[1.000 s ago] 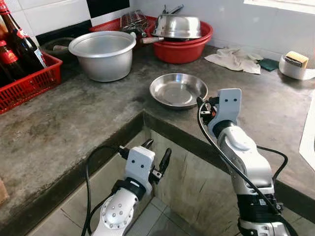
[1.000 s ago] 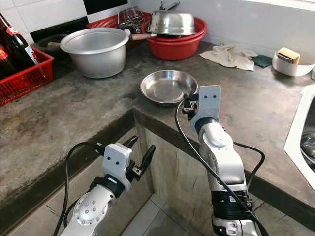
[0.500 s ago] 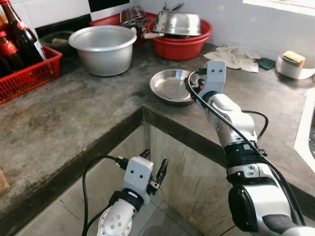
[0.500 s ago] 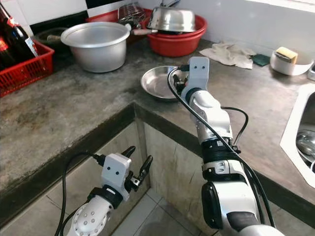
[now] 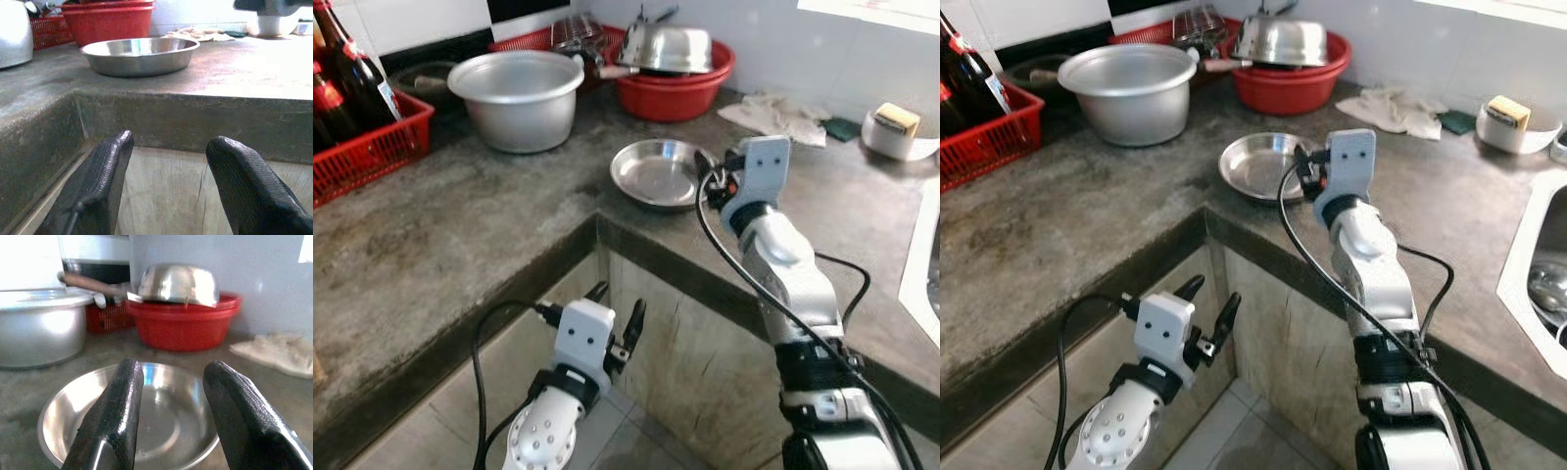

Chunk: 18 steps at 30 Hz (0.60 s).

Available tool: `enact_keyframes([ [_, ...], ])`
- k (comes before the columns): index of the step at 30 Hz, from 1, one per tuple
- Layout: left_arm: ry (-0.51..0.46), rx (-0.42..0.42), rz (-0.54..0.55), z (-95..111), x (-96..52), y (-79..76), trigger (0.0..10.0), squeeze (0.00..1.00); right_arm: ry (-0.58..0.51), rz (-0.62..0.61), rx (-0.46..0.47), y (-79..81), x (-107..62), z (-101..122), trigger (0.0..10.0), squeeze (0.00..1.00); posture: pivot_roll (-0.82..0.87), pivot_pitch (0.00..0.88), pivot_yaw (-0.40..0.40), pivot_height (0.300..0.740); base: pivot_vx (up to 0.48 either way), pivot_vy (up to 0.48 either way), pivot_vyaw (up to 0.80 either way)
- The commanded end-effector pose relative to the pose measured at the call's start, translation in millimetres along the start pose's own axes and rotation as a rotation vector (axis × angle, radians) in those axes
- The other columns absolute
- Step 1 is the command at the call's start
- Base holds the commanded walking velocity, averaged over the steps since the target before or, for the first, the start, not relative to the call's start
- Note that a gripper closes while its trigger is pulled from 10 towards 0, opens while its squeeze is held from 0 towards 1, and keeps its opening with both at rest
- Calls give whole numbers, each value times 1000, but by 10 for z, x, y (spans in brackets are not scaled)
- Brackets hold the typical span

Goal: Kitchen organization

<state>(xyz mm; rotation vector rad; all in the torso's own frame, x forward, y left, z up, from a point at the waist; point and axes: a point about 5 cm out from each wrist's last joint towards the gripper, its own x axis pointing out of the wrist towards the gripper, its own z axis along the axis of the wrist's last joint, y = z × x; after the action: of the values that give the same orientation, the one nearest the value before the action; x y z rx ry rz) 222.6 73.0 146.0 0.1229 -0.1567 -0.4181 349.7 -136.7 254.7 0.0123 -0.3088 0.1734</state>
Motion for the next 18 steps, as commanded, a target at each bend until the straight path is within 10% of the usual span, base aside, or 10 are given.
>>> enact_keyframes([
  [1,-18,3,7,33,2,25,10000,0,-56,12,-29,36,-138,85,10000,0,97,119,-40,740,244,0,0],
  [18,-20,22,5,34,34,49,10000,0,-17,6,-47,84,-348,-3,10000,0,102,117,-30,740,265,0,0],
])
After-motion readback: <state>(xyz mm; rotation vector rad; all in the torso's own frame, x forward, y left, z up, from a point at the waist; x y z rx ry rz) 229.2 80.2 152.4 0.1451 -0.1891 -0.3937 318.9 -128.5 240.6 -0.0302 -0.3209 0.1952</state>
